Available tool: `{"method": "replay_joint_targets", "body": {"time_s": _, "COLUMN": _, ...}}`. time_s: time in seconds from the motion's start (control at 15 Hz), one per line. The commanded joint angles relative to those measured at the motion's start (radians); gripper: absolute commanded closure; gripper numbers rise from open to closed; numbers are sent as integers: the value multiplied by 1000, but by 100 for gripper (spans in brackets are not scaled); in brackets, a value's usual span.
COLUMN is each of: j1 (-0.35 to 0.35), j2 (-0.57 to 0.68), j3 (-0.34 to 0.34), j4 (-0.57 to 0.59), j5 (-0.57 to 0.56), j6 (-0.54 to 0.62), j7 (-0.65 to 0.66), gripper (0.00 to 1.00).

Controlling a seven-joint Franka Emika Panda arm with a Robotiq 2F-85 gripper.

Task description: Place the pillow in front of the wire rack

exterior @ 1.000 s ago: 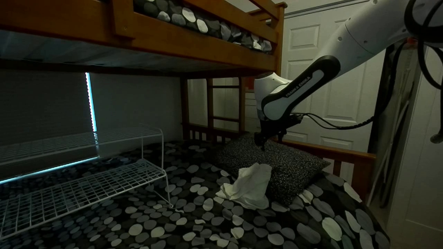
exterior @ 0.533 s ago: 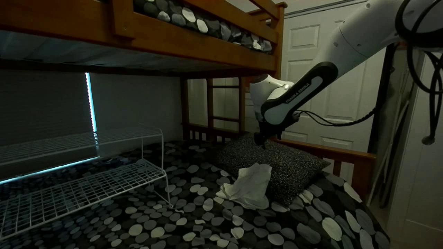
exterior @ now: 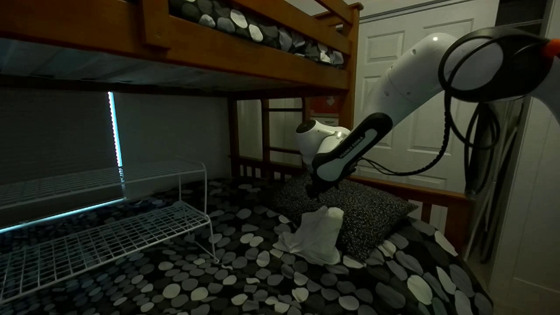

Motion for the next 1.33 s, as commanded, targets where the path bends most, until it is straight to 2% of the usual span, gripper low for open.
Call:
{"method": "replay_joint_targets", "body": {"time_s": 0.0, "j1": 24, "j2": 121, "j3": -42, "j4": 114, "j5": 7, "j6": 40, "j7": 31, "gripper": 0}}
{"method": "replay_joint_targets", "body": {"time_s": 0.4, "j1": 36, "j2": 264, "j3": -91, "j4": 247, "j5": 21, "j6": 88, "j7": 64, "gripper": 0}}
{"method": "replay_joint_targets", "body": {"time_s": 0.73, "j1": 26, "j2": 337, "j3": -89, "j4": 306, "j5": 105, "j6": 126, "j7": 27, "gripper": 0}}
{"method": "replay_joint_targets", "body": {"time_s": 1.07, "j1": 45, "j2": 383, "j3": -106, "j4": 346, "j5": 173, "j6": 97, "j7": -27, "gripper": 0}}
{"method": "replay_joint_targets", "body": {"time_s": 1.13, "j1": 53, "j2": 394, "j3": -117, "j4": 358, "j5": 181, "j6": 94, "j7": -30, "gripper": 8}}
{"method": "replay_joint_targets", "body": {"time_s": 1.2, "j1": 62, "j2": 403, "j3": -129, "j4": 365, "j5": 181, "j6": 98, "j7": -32, "gripper": 28}}
{"method": "replay_joint_targets", "body": {"time_s": 1.27, "j1": 67, "j2": 406, "j3": -134, "j4": 370, "j5": 189, "j6": 88, "j7": -40, "gripper": 35}}
